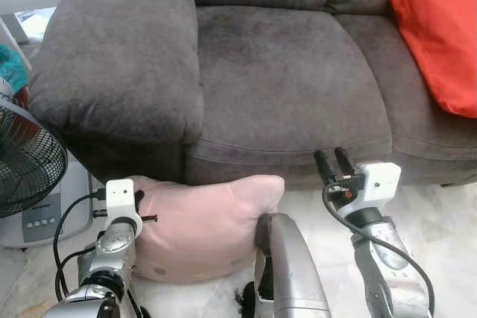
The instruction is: Move the pillow to the sofa from floor
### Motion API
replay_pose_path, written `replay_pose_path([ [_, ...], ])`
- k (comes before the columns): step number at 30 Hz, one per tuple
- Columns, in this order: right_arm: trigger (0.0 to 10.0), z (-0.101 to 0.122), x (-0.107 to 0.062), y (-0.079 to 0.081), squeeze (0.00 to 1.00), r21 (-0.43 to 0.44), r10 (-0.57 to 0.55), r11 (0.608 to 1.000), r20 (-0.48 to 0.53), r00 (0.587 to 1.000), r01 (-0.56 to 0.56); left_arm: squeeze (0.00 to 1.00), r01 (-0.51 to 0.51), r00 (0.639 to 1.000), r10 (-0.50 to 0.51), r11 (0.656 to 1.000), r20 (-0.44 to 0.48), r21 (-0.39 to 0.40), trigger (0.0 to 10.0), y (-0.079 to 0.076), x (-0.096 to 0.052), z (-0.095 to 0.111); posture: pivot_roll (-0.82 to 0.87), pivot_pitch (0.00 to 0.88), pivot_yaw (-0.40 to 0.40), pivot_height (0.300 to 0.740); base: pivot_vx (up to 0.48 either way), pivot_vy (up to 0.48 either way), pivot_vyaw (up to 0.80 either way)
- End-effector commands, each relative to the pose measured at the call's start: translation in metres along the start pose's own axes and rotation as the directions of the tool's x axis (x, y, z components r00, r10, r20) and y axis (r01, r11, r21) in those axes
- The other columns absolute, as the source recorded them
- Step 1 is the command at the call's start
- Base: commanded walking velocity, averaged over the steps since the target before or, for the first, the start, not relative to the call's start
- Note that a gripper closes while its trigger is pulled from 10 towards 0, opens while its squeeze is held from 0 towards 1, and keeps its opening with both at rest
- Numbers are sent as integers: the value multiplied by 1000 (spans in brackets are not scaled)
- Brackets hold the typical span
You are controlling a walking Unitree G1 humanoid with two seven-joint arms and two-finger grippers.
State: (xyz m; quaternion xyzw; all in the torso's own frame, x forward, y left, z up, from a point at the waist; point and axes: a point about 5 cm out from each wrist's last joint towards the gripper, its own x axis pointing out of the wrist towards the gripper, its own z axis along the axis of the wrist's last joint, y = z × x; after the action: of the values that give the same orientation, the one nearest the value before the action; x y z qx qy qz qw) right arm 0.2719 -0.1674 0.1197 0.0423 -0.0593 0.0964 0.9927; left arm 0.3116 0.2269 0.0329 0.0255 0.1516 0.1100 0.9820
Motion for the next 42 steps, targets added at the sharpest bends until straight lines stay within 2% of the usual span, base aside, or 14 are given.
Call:
replay_pose_path([
  [1, 10000, -4, -2, -3, 0, -7, -16, 1000, -9, 1000, 16, 0, -65, 998, 65, 998, 10, -11, 10000, 12, -2, -2, -12, 137, -142, 430, 0, 0, 0],
  [7, 10000, -6, -2, -5, 0, -6, -25, 1000, -13, 1000, 25, 0, -46, 999, 46, 999, 22, -30, 10000, 7, -3, -2, -2, 136, -139, 430, 0, 0, 0],
  [21, 10000, -8, 0, -5, 0, -4, -30, 1000, -10, 999, 30, 0, -51, 998, 52, 998, 23, -35, 10000, 7, -4, -4, 7, 125, -139, 430, -230, 0, 0],
  [42, 10000, -12, -1, -5, 0, -5, -39, 999, -20, 999, 39, 0, -19, 999, 20, 999, 37, -26, 10000, -2, -4, -3, 13, 129, -134, 430, -325, 0, 0],
])
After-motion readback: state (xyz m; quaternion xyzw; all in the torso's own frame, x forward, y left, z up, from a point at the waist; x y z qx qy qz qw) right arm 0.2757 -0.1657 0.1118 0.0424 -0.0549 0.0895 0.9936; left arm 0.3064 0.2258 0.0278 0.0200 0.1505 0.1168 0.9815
